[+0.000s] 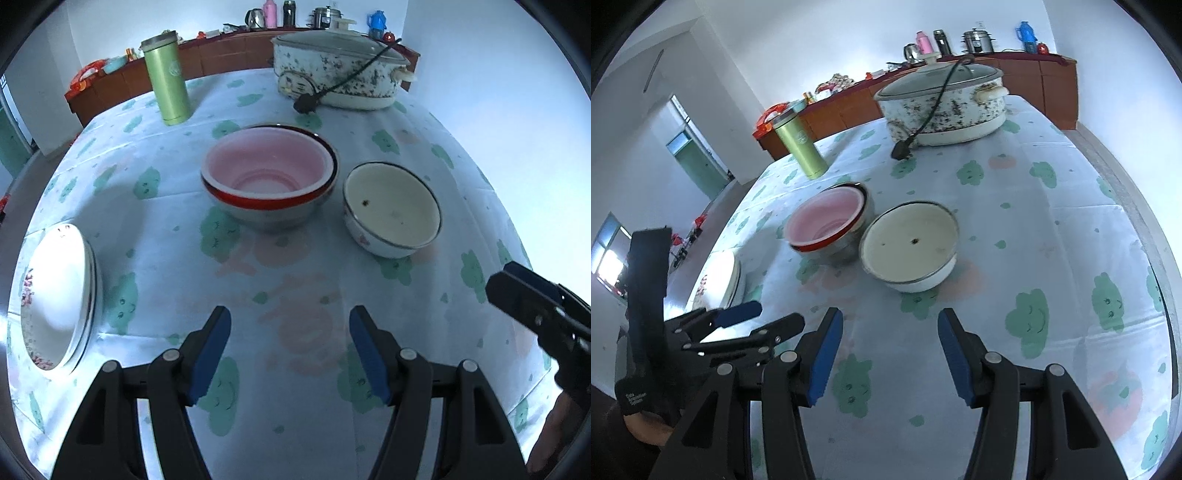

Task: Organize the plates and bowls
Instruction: 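Move both grippers toward the rim of the white enamel bowl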

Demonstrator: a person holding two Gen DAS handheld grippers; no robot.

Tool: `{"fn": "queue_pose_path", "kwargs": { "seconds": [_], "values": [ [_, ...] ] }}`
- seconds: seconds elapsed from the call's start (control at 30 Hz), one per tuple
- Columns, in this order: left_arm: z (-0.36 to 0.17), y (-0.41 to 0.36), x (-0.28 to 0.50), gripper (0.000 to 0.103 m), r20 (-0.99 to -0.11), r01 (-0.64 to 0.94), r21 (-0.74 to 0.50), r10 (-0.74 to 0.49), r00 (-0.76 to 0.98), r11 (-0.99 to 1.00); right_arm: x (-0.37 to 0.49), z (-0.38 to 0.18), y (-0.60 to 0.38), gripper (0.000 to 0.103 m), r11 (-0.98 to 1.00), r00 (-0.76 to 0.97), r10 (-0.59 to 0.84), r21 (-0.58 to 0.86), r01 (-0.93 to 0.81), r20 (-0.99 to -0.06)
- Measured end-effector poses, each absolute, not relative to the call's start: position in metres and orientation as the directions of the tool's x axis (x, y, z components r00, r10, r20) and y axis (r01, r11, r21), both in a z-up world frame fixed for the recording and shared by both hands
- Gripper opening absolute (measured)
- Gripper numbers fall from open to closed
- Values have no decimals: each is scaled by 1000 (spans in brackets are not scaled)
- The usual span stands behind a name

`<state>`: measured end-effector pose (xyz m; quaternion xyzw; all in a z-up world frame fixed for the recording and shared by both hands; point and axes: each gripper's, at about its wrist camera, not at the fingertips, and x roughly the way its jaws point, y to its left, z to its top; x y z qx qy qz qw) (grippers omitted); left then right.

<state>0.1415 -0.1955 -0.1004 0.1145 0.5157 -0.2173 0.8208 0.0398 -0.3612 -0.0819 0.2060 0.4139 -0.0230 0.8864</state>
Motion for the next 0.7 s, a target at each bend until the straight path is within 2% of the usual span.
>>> {"fn": "queue_pose_path", "kwargs": {
  "seconds": [0.23,0.33,0.43,0.5,0.57,0.67,0.7],
  "values": [
    [-103,-208,160,67,-894,436,-111,-281,348,893,56,-83,-387,56,912,666,86,328,248,-741],
    [-109,-219,167,61,-905,422,-136,-286,315,896,69,-85,-396,56,919,667,66,306,250,-742],
    [-111,-232,171,49,-910,427,-132,-280,306,895,80,-87,-404,53,921,669,58,298,251,-741],
    [-114,-238,174,40,-913,422,-149,-289,289,894,87,-91,-407,40,925,660,50,284,253,-750],
    [-116,-241,178,27,-914,405,-177,-302,271,897,92,-96,-410,37,923,649,58,289,255,-759],
    [-119,-245,182,20,-914,372,-195,-306,267,908,96,-101,-414,37,919,643,67,298,258,-763],
    [-119,-246,183,15,-913,364,-200,-308,269,910,98,-102,-415,37,917,643,72,304,258,-763]
  ]
}}
